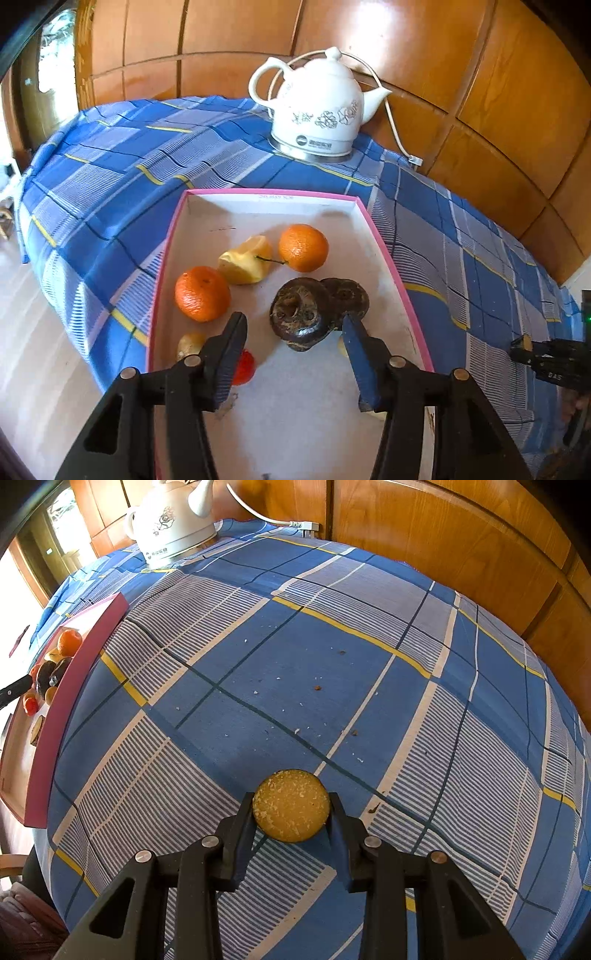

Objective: Organize fruits
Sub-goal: 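Carry the dark fruit with the left tool into the tray and release, then carry the yellow slice with the right tool into the tray and release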

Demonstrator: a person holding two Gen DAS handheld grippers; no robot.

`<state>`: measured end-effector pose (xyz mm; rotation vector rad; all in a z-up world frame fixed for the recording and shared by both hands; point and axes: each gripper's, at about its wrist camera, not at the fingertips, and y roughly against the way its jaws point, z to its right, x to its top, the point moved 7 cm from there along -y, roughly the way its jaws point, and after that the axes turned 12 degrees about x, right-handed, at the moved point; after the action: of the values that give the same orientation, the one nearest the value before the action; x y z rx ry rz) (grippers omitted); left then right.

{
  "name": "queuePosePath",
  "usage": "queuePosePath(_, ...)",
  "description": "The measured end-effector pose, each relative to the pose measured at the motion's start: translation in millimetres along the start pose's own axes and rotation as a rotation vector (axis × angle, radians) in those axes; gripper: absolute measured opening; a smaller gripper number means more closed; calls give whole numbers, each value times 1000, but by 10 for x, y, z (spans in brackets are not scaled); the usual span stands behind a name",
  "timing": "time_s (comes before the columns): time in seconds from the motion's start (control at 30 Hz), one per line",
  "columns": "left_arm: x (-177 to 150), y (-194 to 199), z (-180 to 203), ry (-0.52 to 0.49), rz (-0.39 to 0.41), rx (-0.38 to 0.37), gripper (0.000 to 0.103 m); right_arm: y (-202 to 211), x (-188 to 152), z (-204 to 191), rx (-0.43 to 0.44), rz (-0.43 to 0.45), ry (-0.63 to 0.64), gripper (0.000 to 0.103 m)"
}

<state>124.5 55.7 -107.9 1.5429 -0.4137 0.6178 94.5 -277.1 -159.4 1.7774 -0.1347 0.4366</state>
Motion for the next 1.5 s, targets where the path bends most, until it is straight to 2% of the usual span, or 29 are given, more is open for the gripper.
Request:
queuePosePath(0.17, -38, 88, -1, 1, 6, 53, 55, 2, 3, 2, -2, 0, 2, 37)
queuePosePath(0.67, -99, 324, 210, -48, 50, 31, 55, 3, -8, -13, -6, 2, 3, 37)
queuePosePath(1.17, -210, 342, 308, -74, 41, 22, 56, -26, -24, -168, 55, -10, 71, 37)
queuePosePath(1.4, -170, 405, 112, -37, 63, 42, 57, -30, -26, -215, 39, -13, 61, 37)
queuePosePath(1.5, -119, 434, -63, -4, 79, 65, 58, 7, 22, -374, 77, -4, 66, 37)
